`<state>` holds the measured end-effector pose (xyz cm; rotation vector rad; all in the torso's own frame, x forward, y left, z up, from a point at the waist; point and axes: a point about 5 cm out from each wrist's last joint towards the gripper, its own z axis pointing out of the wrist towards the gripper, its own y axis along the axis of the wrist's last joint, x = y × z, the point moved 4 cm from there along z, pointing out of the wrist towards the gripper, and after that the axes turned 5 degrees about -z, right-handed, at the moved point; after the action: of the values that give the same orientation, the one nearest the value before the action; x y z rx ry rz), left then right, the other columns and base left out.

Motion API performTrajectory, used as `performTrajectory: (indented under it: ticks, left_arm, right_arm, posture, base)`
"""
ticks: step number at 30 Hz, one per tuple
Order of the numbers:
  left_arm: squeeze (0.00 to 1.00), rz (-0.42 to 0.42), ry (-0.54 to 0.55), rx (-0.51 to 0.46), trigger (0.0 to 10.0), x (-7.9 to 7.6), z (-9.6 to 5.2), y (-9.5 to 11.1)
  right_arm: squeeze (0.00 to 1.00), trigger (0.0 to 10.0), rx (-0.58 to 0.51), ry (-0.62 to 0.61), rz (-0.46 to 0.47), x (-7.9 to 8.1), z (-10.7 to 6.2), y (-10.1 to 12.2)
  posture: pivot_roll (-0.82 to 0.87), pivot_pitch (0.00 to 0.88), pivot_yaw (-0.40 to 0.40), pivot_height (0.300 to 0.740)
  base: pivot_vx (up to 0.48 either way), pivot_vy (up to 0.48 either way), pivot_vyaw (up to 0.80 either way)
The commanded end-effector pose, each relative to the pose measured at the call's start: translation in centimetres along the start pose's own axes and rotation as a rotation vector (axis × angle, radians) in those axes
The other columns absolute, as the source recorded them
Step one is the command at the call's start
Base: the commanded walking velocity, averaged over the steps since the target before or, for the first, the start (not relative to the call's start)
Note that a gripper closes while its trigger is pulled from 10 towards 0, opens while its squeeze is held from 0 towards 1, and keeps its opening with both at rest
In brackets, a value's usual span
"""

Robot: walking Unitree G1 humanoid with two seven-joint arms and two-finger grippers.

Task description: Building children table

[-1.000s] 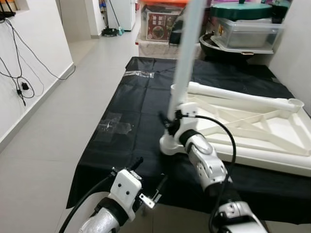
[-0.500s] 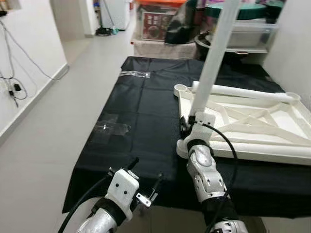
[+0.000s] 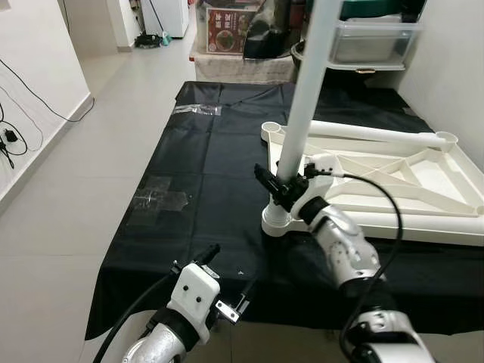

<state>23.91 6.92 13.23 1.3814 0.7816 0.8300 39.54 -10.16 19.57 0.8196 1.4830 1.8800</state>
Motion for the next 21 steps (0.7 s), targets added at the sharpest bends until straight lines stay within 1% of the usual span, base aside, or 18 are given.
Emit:
performTrajectory:
  ticks: [1,2,3,5,6,7,8,9,10,11,12,15,16,18,19,21]
  left_arm:
    - [0.00,-0.005,-0.006,0.026,10.0,-0.1,-0.2,-0.6]
    - [0.00,-0.005,-0.006,0.026,10.0,-0.1,-0.2,-0.6]
    - [0.00,-0.005,-0.008,0.027,10.0,-0.2,-0.2,-0.6]
    - [0.00,-0.005,-0.008,0.027,10.0,-0.2,-0.2,-0.6]
    - [0.00,-0.005,-0.009,0.027,10.0,-0.2,-0.2,-0.6]
    - [0.00,-0.005,-0.009,0.027,10.0,-0.2,-0.2,-0.6]
    - [0.00,-0.005,-0.009,0.027,10.0,-0.2,-0.2,-0.7]
    - [0.00,-0.005,-0.009,0.027,10.0,-0.2,-0.2,-0.7]
    - [0.00,-0.005,-0.008,0.027,10.0,-0.2,-0.2,-0.6]
    - [0.00,-0.005,-0.008,0.027,10.0,-0.2,-0.2,-0.6]
    - [0.00,-0.006,-0.007,0.028,10.0,-0.3,-0.2,-0.7]
    - [0.00,-0.007,-0.007,0.028,10.0,-0.3,-0.2,-0.7]
    - [0.00,-0.012,-0.007,0.030,10.0,-0.3,-0.3,-0.7]
    - [0.00,-0.012,-0.007,0.030,10.0,-0.3,-0.3,-0.7]
    - [0.00,-0.017,-0.007,0.031,10.0,-0.3,-0.3,-0.7]
    - [0.00,-0.019,-0.007,0.032,10.0,-0.3,-0.3,-0.7]
  right_arm:
    - [0.00,10.0,0.058,0.235,0.026,2.4,0.0,-0.7]
    - [0.00,10.0,0.058,0.235,0.026,2.4,0.0,-0.7]
    - [0.00,10.0,0.122,0.393,0.003,3.6,-0.6,-1.4]
    - [0.00,10.0,0.122,0.393,0.003,3.6,-0.6,-1.4]
    - [0.00,10.0,0.185,0.522,-0.013,4.5,-1.3,-2.1]
    - [0.00,10.0,0.185,0.522,-0.013,4.5,-1.3,-2.1]
    - [0.00,10.0,0.236,0.605,-0.033,5.0,-1.8,-2.8]
    - [0.00,10.0,0.236,0.605,-0.033,5.0,-1.8,-2.8]
    - [0.00,10.0,0.270,0.659,-0.044,5.5,-1.9,-3.1]
    - [0.00,10.0,0.270,0.659,-0.044,5.5,-1.9,-3.1]
    - [0.00,10.0,0.294,0.710,-0.051,5.9,-2.0,-3.5]
    - [0.00,10.0,0.308,0.742,-0.055,6.2,-2.0,-3.6]
    - [0.00,2.3,0.327,0.780,-0.068,6.5,-2.2,-3.9]
    - [0.00,2.3,0.327,0.780,-0.068,6.5,-2.2,-3.9]
    - [0.00,0.0,0.338,0.812,-0.069,6.7,-2.4,-4.1]
    - [0.00,0.0,0.343,0.832,-0.071,6.8,-2.5,-4.1]
  posture:
    - [0.14,0.073,-0.051,0.740]
    - [0.14,0.073,-0.051,0.740]
    - [0.14,0.073,-0.051,0.740]
    - [0.14,0.073,-0.051,0.740]
    - [0.15,0.070,-0.053,0.740]
    - [0.15,0.070,-0.053,0.740]
    - [0.15,0.068,-0.056,0.740]
    - [0.15,0.068,-0.056,0.740]
    - [0.16,0.068,-0.056,0.740]
    - [0.16,0.068,-0.056,0.740]
    - [0.16,0.067,-0.056,0.740]
    - [0.16,0.067,-0.056,0.740]
    - [0.15,0.069,-0.055,0.740]
    - [0.15,0.069,-0.055,0.740]
    - [0.15,0.068,-0.056,0.740]
    - [0.16,0.074,-0.058,0.740]
  base:
    - [0.000,0.000,0.00]
    - [0.000,0.000,0.00]
    - [0.000,0.000,0.00]
    - [0.000,0.000,0.00]
    - [0.000,0.000,0.00]
    - [0.000,0.000,0.00]
    - [0.000,0.000,0.00]
    - [0.000,0.000,0.00]
    - [0.000,0.000,0.00]
    - [0.000,0.000,0.00]
    - [0.000,0.000,0.00]
    - [0.000,0.000,0.00]
    - [0.000,0.000,0.00]
    - [0.000,0.000,0.00]
    - [0.000,0.000,0.00]
    - [0.000,0.000,0.00]
